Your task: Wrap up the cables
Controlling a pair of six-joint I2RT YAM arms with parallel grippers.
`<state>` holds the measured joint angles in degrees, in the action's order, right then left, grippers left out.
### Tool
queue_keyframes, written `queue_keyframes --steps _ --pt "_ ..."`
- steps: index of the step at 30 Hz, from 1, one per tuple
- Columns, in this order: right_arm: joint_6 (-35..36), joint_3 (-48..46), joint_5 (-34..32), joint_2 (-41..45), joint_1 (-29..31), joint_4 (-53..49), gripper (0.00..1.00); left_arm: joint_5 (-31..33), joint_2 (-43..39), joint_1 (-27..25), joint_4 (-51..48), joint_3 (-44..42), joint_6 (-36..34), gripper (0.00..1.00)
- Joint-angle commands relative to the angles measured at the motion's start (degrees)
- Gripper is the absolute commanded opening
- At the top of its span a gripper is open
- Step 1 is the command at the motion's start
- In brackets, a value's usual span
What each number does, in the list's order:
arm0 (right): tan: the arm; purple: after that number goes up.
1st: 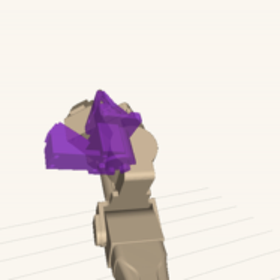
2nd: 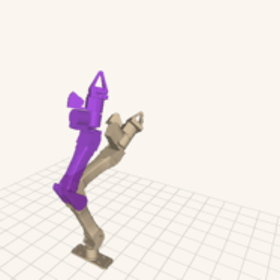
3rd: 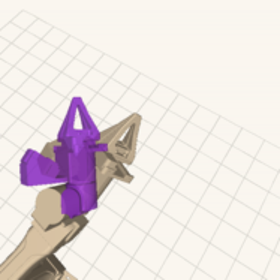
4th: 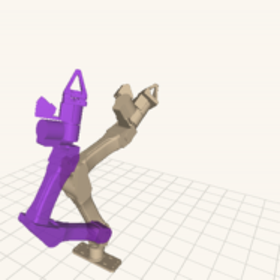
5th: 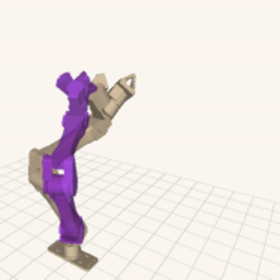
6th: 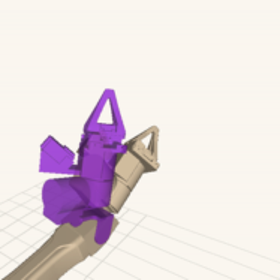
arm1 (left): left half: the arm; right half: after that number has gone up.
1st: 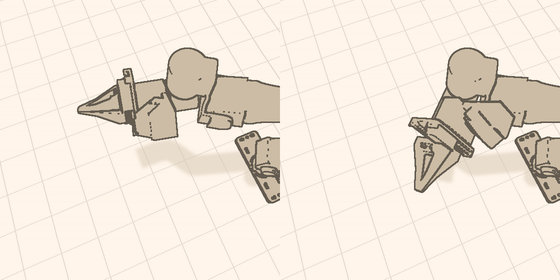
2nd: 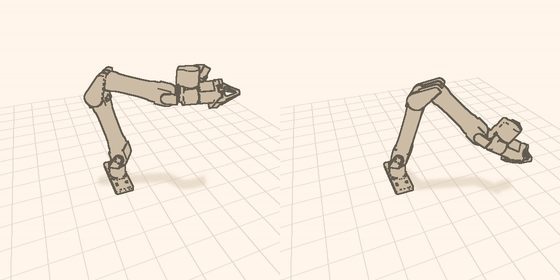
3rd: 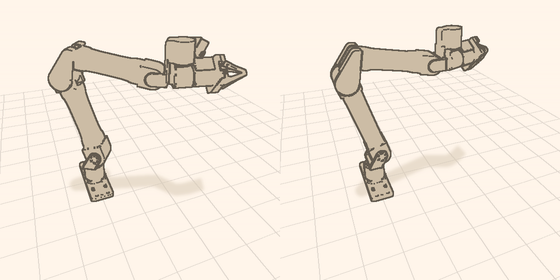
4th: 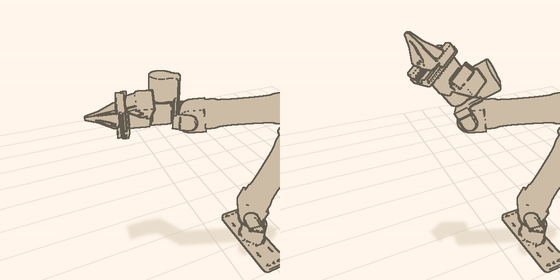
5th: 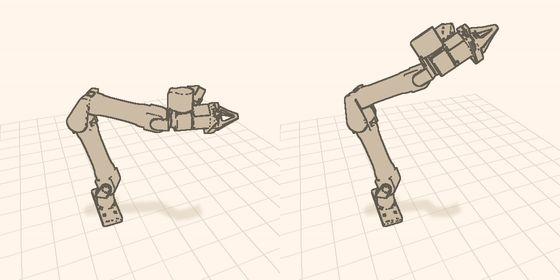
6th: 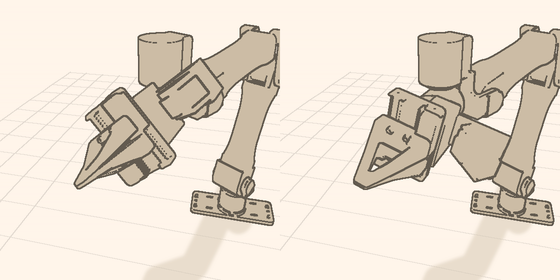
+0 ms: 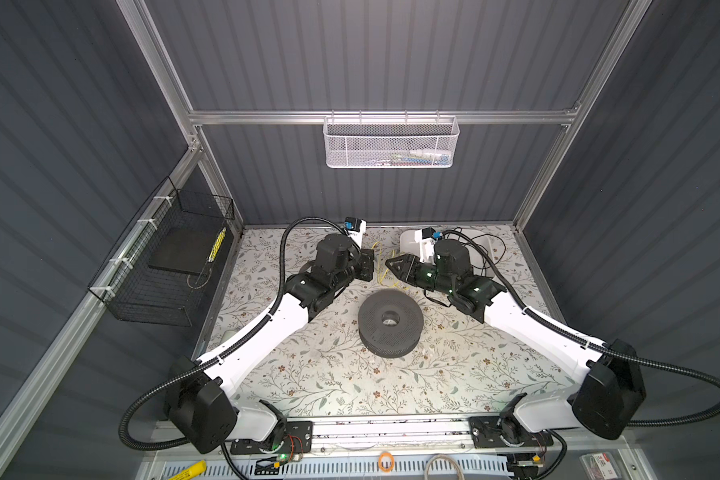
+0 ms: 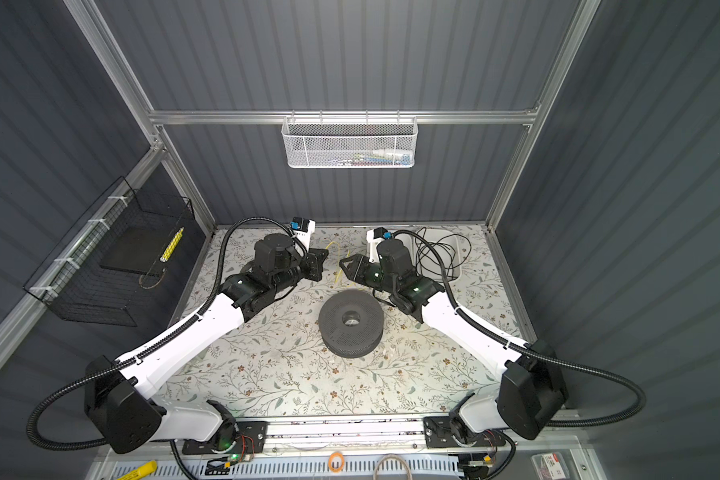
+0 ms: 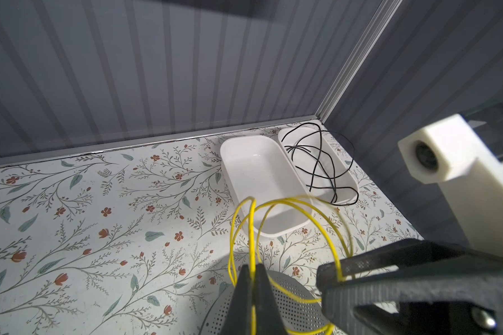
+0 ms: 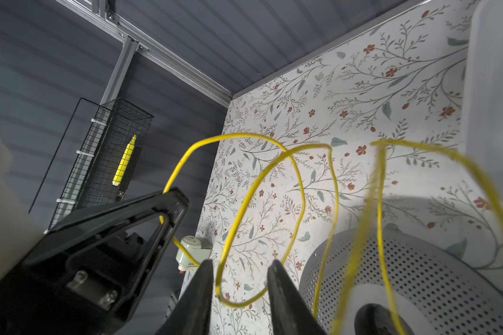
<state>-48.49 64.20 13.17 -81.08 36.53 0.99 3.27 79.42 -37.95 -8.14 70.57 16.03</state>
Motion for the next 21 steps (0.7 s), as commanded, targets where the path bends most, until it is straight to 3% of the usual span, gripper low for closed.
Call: queue_keyframes --steps 1,5,8,21 --pt "-0.5 1.1 0.4 -0.3 0.2 2.0 0.18 -0.1 -1.8 -0.4 0.2 0.9 -1.1 0.00" --pt "0.0 0.1 -0.4 0.9 -0.6 3.0 0.05 0.2 -3.0 -0.4 0.1 -0.1 -1.2 0.00" --pt "0.1 0.0 0.3 1.9 -2.5 3.3 0.00 -0.1 -3.8 -0.4 0.1 -1.0 -1.2 0.00" --pt "-1.8 -2.7 3.5 12.9 -20.2 7.3 0.00 -3.9 -9.7 -0.4 -2.7 -10.8 -2.5 0.00"
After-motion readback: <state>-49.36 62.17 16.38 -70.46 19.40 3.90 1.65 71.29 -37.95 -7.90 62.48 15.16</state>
